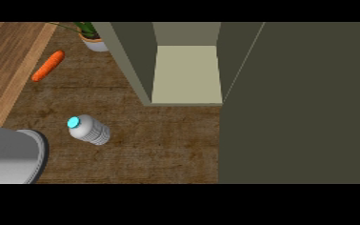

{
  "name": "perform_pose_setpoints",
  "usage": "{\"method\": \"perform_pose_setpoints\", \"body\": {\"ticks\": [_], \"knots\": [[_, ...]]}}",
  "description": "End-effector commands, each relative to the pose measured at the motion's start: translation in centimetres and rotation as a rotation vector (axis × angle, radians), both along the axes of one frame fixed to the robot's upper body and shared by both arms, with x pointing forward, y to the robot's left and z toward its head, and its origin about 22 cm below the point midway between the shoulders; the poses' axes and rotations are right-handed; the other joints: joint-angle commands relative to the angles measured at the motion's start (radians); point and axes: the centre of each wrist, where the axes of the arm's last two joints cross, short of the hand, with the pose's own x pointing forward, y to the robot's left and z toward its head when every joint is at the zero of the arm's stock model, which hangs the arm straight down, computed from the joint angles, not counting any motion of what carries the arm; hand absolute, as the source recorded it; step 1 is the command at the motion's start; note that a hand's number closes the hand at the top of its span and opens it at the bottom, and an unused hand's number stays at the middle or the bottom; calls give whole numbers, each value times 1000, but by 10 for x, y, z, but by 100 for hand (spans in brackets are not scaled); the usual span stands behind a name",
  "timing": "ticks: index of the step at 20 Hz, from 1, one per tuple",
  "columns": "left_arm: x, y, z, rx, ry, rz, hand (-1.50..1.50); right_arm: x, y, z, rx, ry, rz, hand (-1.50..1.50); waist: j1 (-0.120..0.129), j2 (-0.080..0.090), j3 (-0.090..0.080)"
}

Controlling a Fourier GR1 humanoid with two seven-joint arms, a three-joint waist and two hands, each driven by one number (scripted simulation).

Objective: Pick up the bottled water, place it into the cabinet and close the cabinet

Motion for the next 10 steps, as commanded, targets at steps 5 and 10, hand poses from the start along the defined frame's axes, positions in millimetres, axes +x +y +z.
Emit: {"method": "perform_pose_setpoints", "body": {"ticks": [5, 10], "knots": [[-36, -3, 16, -24, 13, 6, -150, -38, 3, 22, 17, 12, 12, -150, 1, 2, 0], [-42, 26, -11, -29, 43, 33, -150, -59, -6, 17, 13, 19, 10, -150, -9, -2, 0]]}}
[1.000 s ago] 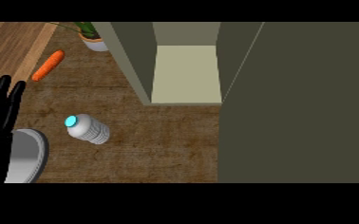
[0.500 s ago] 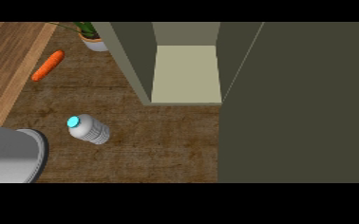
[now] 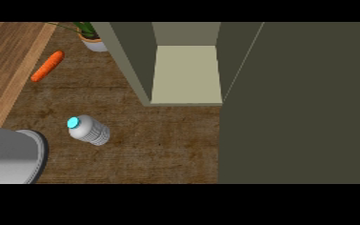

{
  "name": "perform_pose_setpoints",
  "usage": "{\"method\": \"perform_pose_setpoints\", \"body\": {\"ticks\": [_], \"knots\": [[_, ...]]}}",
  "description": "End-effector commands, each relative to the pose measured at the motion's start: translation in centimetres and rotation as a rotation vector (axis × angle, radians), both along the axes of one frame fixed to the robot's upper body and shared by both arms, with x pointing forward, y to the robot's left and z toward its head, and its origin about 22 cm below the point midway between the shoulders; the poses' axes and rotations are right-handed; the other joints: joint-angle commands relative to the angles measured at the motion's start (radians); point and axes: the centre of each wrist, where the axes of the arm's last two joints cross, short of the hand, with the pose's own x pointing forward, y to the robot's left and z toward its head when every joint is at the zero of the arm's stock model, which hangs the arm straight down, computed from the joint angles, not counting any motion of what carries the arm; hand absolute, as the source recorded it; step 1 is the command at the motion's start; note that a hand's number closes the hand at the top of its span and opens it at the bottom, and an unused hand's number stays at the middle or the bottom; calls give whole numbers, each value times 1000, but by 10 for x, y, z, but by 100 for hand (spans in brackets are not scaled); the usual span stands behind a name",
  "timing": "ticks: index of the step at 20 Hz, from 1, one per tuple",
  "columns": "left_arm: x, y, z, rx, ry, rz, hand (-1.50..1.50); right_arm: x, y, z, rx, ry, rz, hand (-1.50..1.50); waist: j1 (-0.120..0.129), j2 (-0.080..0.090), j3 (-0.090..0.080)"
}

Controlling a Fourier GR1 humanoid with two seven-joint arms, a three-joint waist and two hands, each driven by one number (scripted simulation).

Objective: Pick up the bottled water, place it into the cabinet and close the cabinet

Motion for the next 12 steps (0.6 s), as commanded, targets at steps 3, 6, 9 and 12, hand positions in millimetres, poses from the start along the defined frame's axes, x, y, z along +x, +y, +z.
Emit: {"method": "perform_pose_setpoints", "body": {"ticks": [3, 6, 9, 12], "knots": [[-12, 0, 9, 14, -25, -13, -150, -29, 0, 37, 6, -57, 2, -150, -2, 1, 0], [-6, 10, -6, 29, -21, -10, -150, -32, 7, 31, -1, -44, 10, -150, -5, 2, 0], [4, 15, -9, 14, -4, 1, -150, -36, 3, 28, 3, -38, 20, -150, -8, 3, 0], [12, 0, -19, 12, 39, 33, -150, -42, 3, 42, -6, -56, 21, -150, -12, 4, 0]]}}
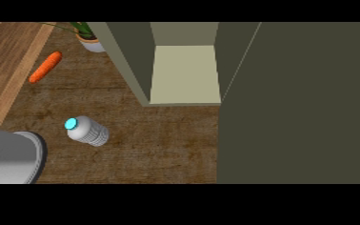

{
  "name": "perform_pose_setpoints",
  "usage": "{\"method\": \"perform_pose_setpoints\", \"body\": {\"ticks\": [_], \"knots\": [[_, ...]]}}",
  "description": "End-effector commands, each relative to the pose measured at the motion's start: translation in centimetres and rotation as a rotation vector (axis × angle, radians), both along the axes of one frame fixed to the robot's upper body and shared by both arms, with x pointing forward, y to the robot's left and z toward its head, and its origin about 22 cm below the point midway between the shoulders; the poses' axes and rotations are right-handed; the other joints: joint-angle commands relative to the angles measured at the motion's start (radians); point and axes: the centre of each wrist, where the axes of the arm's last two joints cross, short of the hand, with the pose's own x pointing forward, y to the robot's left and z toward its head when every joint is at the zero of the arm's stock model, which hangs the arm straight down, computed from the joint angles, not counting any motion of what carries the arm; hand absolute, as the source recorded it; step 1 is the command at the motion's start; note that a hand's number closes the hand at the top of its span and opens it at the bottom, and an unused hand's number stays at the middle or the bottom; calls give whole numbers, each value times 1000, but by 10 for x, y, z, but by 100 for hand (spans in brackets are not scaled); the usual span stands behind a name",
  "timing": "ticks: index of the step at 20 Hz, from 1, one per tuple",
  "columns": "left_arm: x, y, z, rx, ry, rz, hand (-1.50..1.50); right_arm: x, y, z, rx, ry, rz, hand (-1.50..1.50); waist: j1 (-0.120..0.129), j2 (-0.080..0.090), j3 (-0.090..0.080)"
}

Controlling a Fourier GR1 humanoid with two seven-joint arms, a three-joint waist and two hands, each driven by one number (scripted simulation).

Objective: Pick up the bottled water, place it into the cabinet and close the cabinet

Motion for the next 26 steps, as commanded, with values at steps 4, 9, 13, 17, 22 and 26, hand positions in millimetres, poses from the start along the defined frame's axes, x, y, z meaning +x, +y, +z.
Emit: {"method": "perform_pose_setpoints", "body": {"ticks": [4, 9, 13, 17, 22, 26], "knots": [[15, -1, -34, -31, 72, 22, -150, -25, -8, 19, 27, -76, 46, -150, -6, -1, 0], [36, 25, -43, -49, 92, 31, -150, -30, -3, 19, 16, -71, 21, -150, -1, 1, 0], [51, 24, -78, -27, 132, 27, -150, -41, -1, 32, 14, -83, 35, -150, -11, 1, -1], [40, 23, -112, -13, 168, 30, -150, -40, -5, 35, 12, -82, 39, -150, 3, 3, -1], [66, 13, -156, -3, 211, 20, -150, -47, 3, 35, 13, -76, 41, -150, -9, 5, -2], [71, 21, -176, -12, 214, 21, -150, -50, -1, 34, 0, -67, 36, -150, -2, 6, -2]]}}
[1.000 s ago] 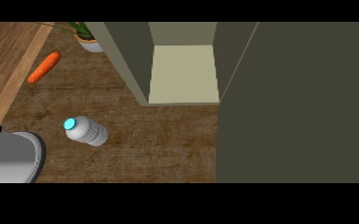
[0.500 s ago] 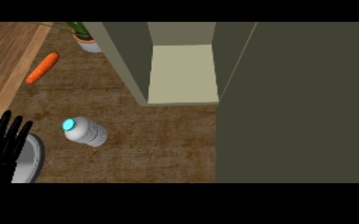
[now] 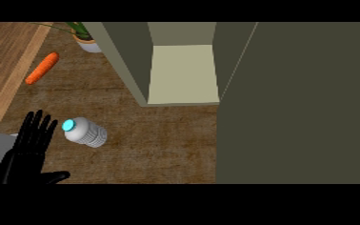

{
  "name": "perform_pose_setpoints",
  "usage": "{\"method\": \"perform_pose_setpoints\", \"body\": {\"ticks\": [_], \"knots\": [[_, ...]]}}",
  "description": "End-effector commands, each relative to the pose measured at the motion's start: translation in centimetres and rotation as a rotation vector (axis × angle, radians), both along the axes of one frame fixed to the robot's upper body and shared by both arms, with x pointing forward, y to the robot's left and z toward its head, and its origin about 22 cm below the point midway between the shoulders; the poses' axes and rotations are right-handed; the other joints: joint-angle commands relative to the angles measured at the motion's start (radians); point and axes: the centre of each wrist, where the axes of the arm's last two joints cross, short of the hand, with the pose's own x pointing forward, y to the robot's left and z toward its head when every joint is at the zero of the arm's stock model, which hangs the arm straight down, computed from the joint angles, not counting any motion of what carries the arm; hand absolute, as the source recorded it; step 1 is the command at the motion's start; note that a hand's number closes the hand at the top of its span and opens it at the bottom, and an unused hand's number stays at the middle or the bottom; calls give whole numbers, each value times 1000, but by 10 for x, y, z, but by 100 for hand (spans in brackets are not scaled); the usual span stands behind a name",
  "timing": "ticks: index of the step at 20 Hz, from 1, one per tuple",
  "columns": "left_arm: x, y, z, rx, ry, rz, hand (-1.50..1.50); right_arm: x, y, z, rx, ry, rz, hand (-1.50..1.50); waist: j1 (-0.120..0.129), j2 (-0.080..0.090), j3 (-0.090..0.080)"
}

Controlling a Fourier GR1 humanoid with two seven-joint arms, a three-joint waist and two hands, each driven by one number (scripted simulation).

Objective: Pick up the bottled water, place it into the cabinet and close the cabinet

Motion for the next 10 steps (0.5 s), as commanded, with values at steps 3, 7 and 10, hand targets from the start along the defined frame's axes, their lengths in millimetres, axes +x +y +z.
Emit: {"method": "perform_pose_setpoints", "body": {"ticks": [3, 7, 10], "knots": [[9, -18, -47, -7, 15, -22, -150, -12, 8, 44, -13, -79, -1, -150, 1, 2, -1], [21, -18, -59, -21, 15, 28, -150, -18, 4, 42, -18, -76, -9, -150, 3, 0, 0], [37, -11, -66, 1, 19, 32, -150, -19, 0, 41, -33, -83, 10, -150, -3, 2, 0]]}}
